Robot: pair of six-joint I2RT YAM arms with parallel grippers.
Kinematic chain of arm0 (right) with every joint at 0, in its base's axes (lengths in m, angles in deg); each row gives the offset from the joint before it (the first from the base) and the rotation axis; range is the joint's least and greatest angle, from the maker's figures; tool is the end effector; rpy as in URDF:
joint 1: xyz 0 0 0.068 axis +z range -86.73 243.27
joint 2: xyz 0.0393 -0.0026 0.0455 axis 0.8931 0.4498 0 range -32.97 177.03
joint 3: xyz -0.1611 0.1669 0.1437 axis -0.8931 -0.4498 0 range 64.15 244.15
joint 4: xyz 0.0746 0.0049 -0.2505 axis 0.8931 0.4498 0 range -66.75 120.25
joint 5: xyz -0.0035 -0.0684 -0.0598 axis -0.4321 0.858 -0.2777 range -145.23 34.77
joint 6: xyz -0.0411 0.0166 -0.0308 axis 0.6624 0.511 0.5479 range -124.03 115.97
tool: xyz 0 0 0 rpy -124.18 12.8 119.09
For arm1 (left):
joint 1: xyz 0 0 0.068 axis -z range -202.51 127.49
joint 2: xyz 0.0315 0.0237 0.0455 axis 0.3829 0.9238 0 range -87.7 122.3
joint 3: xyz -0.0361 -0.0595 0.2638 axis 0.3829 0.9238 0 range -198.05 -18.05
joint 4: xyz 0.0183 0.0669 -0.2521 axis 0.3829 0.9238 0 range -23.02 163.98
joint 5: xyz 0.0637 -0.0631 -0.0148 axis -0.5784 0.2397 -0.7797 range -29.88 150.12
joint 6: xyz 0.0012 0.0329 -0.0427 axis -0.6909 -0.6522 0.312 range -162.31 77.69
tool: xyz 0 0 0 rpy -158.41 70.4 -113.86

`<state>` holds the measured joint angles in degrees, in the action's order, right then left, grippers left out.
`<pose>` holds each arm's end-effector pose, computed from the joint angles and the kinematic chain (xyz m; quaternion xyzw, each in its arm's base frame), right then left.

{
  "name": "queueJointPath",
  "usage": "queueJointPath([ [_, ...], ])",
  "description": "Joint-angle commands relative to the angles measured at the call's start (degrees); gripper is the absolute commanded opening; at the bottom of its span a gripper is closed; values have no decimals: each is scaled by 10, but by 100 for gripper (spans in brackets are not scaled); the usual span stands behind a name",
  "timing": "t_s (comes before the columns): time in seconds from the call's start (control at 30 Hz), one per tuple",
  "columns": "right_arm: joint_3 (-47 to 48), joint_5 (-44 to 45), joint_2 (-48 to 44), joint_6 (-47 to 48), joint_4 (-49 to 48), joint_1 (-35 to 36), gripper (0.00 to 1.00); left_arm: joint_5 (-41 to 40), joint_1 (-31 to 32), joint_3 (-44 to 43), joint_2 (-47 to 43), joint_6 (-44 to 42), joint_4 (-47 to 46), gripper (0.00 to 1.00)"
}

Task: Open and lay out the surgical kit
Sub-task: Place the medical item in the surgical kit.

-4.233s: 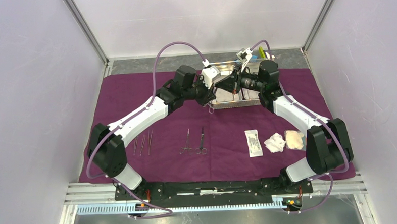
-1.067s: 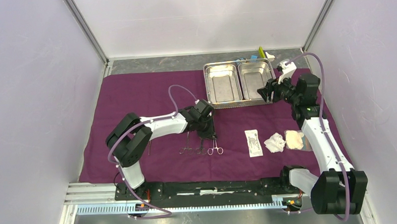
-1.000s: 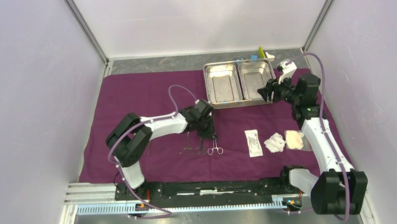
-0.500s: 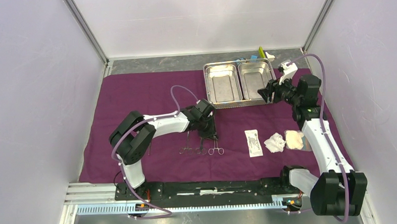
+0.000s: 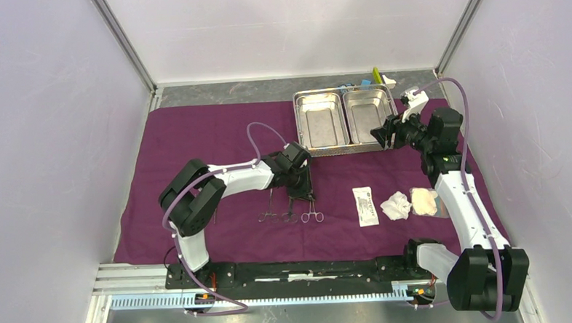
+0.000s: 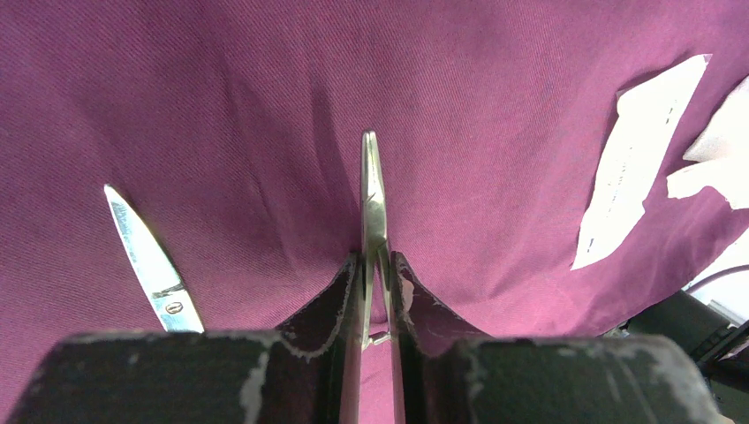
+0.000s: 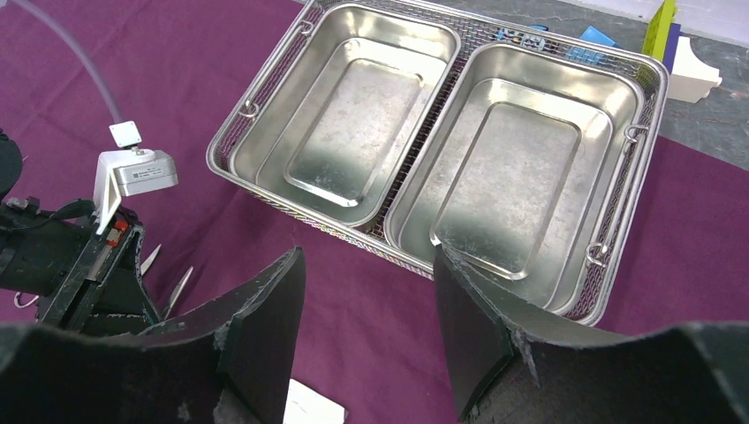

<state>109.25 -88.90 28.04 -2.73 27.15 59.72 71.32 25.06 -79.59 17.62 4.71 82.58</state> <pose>0.2423 0.0048 0.2999 -0.1511 0.7863 0.2135 0.5598 0.2403 -0.2731 0.1482 0.0304 0.9598 -0.2570 0.1091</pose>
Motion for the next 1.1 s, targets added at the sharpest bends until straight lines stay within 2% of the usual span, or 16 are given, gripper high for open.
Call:
queueJointPath([
  [0.0,0,-11,-7,-7,-21,-5,62,-14,-4,2,3,7,-9,14],
  [0.63,-6,-15,-6,-10,-29,-7,61,-22,-5,11,-4,11,-11,27],
  [1.07,-8,-15,-6,-9,-29,-8,62,-35,-5,25,-24,14,-13,29],
])
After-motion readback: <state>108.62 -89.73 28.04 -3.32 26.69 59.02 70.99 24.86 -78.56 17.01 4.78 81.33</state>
